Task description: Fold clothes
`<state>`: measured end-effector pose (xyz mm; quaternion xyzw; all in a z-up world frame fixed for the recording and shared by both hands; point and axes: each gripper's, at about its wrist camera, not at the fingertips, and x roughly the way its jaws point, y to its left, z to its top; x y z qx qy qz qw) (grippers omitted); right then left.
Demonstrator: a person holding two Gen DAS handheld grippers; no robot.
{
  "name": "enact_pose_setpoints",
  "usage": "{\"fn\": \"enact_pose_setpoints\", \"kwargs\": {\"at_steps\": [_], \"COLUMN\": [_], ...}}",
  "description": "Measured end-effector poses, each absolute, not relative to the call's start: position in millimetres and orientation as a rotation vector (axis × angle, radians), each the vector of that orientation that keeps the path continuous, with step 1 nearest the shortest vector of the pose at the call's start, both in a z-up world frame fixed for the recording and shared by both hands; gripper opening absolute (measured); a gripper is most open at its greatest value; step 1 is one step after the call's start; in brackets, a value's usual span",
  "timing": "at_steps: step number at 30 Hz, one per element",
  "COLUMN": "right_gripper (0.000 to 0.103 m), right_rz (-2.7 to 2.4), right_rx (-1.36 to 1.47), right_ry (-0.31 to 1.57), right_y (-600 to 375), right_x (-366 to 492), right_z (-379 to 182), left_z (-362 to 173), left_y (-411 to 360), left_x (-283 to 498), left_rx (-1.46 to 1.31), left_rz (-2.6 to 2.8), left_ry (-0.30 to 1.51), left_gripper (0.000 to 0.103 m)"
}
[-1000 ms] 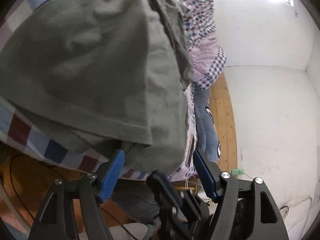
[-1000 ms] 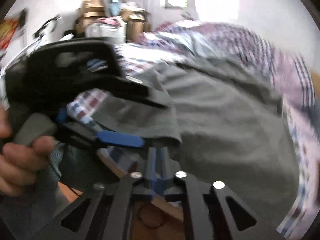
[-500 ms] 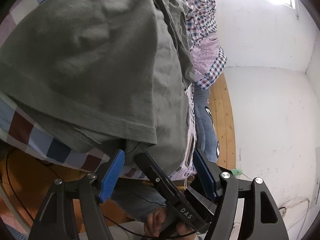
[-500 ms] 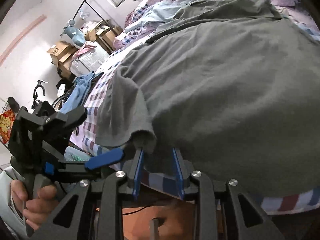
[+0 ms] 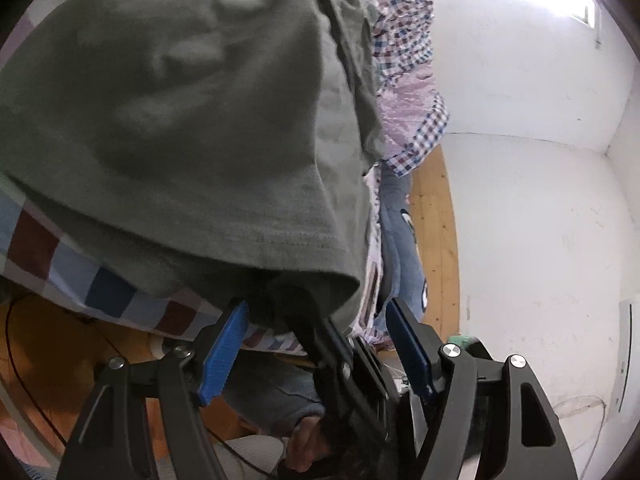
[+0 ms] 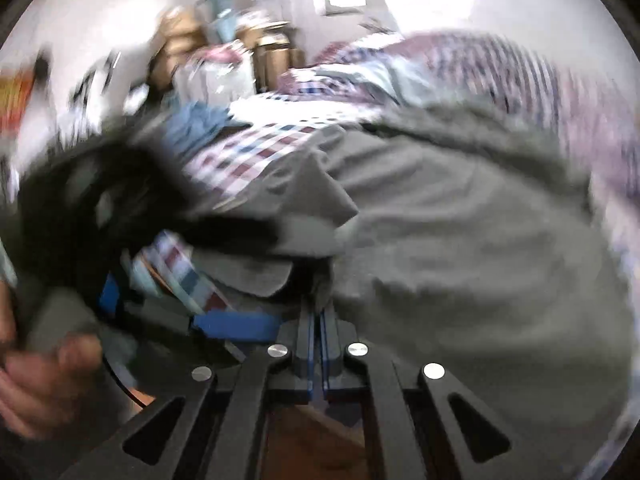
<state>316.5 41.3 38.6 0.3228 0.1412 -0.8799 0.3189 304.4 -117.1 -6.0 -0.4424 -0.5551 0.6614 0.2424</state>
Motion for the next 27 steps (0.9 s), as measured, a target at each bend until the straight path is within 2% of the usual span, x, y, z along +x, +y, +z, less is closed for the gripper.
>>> {"fn": "enact_pose_setpoints", "kwargs": {"at_steps": [4,11,13,16,17,18,19,21,23,24,26,27], "right_gripper": [0.000,0.000,0.000,0.000,0.000,0.000,0.000,0.000,0.001,0.004,0.021,0.040], "right_rz": [-2.332,-2.373,-2.375,-2.385,-2.389,-2.394,-2.398,-2.407,-2.416,-2.422,-2.460,-2.478], "right_rx": [0.707,0.581,0.550,0.524,0.519,0.513,0.508,0.497,0.486,0.480,0.474,0.473], "right_ry": [0.727,0.918,0.971,1.010,1.018,1.026,1.033,1.049,1.064,1.073,1.100,1.105], "right_y": [21.7,12.0,11.1,11.5,11.8,12.2,12.6,13.4,14.1,14.6,16.4,17.6], "right_x": [346.4,358.4,362.3,365.1,365.6,366.1,366.6,367.6,368.5,369.0,368.7,367.7], "right_z": [32.2,28.2,25.7,23.9,23.6,23.3,23.0,22.3,21.7,21.3,19.1,18.2], "left_z": [-2.4,-7.2,-6.1,-6.1,-6.7,-7.4,-8.0,-7.2,-3.0,-1.4,1.7,3.4], "left_y": [-118.2,-110.8,-109.0,-114.0,-115.8,-117.6,-119.3,-118.9,-115.9,-115.8,-116.1,-115.9], "left_x": [303.6,302.9,301.9,301.5,301.8,302.0,302.3,301.9,301.0,300.8,300.7,300.3], "left_rx": [-1.160,-1.136,-1.116,-1.098,-1.099,-1.101,-1.103,-1.113,-1.094,-1.075,-1.034,-1.014], "left_rz": [1.820,1.763,1.742,1.749,1.752,1.756,1.759,1.780,1.801,1.801,1.799,1.789], "left_ry": [-1.535,-1.567,-1.581,-1.601,-1.609,-1.617,-1.625,-1.610,-1.588,-1.587,-1.588,-1.591], "left_gripper": [0.075,0.074,0.070,0.051,0.038,0.029,0.027,0.007,0.006,0.004,0.003,0.003]}}
